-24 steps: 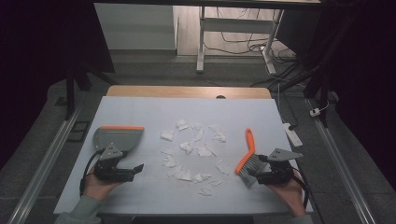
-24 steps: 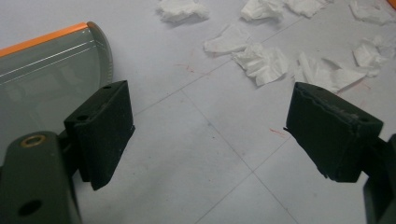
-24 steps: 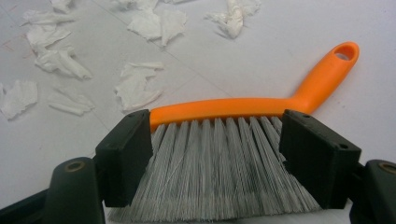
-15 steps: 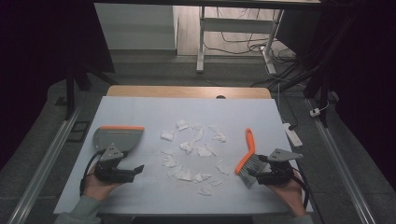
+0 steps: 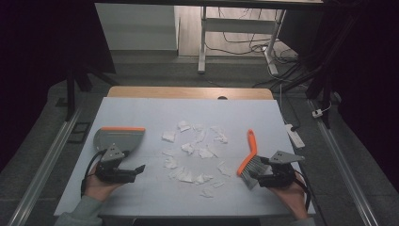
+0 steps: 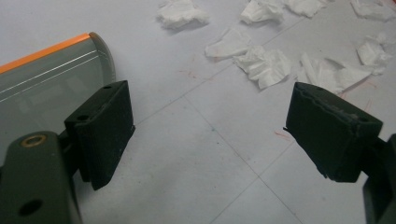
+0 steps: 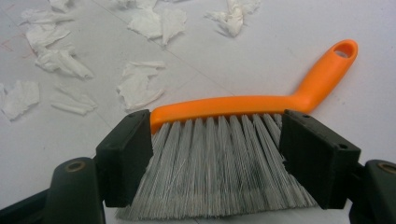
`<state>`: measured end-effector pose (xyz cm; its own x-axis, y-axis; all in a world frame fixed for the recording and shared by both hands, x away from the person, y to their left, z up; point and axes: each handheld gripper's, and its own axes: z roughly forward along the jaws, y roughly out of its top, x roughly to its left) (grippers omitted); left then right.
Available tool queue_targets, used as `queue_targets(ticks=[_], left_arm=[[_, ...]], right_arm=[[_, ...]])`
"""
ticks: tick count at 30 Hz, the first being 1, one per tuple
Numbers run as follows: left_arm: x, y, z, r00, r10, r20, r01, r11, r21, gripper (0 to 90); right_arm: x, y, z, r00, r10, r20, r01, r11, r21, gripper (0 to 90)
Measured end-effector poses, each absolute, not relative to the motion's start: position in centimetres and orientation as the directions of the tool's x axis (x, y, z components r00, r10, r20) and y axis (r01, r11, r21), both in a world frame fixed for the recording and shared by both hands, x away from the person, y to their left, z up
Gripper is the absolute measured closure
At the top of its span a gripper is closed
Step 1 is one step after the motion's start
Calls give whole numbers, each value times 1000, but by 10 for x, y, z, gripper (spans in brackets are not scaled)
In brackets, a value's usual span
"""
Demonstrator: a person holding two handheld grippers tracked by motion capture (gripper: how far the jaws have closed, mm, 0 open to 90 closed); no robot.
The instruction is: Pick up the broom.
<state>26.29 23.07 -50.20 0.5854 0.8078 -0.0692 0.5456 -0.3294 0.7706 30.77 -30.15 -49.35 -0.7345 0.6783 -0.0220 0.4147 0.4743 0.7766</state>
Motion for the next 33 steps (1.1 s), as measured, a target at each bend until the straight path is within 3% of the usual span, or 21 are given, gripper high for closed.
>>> queue_targets(ticks=[18, 33], left_arm=[[264, 230, -502, 578, 813, -64, 550, -330, 767, 164], [264, 230, -502, 576, 816, -56, 550, -336, 765, 166]], right_arm=[[320, -285, -472, -716, 696, -47, 410, 474, 779, 289], [356, -264, -437, -667, 744, -33, 498, 479, 724, 305]])
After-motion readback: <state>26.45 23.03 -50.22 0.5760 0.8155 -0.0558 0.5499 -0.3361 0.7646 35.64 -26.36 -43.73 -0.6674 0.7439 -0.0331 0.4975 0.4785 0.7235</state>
